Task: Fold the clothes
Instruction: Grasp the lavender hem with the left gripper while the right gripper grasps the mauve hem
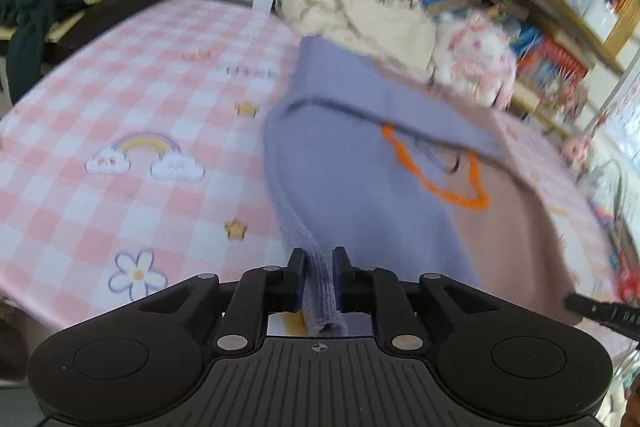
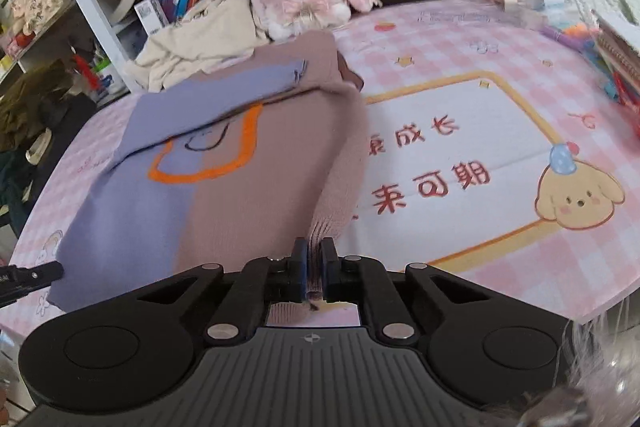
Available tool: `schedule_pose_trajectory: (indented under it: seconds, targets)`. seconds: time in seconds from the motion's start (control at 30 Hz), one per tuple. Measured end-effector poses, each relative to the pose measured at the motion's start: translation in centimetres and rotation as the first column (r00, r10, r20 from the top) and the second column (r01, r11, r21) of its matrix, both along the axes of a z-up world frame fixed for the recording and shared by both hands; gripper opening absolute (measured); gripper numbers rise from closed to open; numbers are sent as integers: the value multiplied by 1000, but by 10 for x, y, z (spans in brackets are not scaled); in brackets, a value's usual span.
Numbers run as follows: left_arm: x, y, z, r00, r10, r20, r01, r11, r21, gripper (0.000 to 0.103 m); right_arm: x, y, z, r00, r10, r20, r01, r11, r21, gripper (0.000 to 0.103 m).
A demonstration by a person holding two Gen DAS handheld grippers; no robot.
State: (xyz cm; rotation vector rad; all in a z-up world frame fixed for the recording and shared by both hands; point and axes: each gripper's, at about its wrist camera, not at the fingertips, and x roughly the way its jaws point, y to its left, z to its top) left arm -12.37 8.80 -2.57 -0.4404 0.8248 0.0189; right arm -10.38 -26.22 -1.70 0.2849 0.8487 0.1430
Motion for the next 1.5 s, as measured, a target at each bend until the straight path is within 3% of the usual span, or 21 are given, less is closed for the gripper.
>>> schedule_pose_trajectory:
  seconds: [0.2, 0.43, 0.57, 0.6, 0.63, 0.77, 0.83, 1.0, 1.1, 1.27, 1.37, 1.43, 1.5]
  targets:
    - [-1, 12, -14, 998, 26, -56, -31, 996, -82, 29, 4, -23, -16, 991, -86, -103, 97, 989, 109, 16]
    - [2, 17, -23, 995, 35, -90, -48, 987, -150, 30, 10, -33, -24, 983, -98, -156, 129, 970, 206, 20]
    - [6, 18, -23, 995, 30, -91, -47, 981, -186, 26, 24, -36, -28, 974, -67, -218, 135, 940, 313, 20]
    - [6, 18, -23, 995, 30, -92, -48, 980, -195, 13, 27, -37, -30, 971, -64, -231, 141, 931, 335, 15]
    - [6, 19, -23, 996, 32, -89, -50, 977, -205, 8, 27, -39, -30, 970, -69, -234, 149, 926, 347, 12]
    - [-3, 28, -12, 998, 63, -16, -65, 955, -289, 8, 20, -51, -23, 975, -119, -188, 186, 902, 390, 11]
    - [-2, 31, -13, 999, 52, -15, -54, 944, -325, 13, 21, -57, -26, 973, -119, -200, 193, 891, 411, 16]
    - [1, 31, -32, 992, 40, -116, -77, 936, -343, 33, 22, -63, -40, 961, -122, -246, 224, 867, 445, 20]
    - [-3, 33, -35, 993, 56, -103, -91, 921, -378, 36, 23, -61, -41, 965, -104, -239, 209, 857, 471, 29]
    - [4, 38, -39, 994, 44, -102, -83, 904, -419, 37, 33, -53, -42, 970, -43, -240, 159, 858, 489, 29]
    - [10, 41, -41, 993, 37, -115, -85, 890, -448, 37, 35, -56, -45, 965, -53, -259, 181, 846, 501, 26]
    - [11, 40, -41, 993, 28, -112, -74, 899, -432, 31, 33, -59, -48, 958, -73, -277, 210, 839, 502, 10]
    - [11, 37, -41, 992, 19, -122, -65, 923, -379, 4, 28, -64, -49, 957, -93, -275, 226, 835, 502, 10]
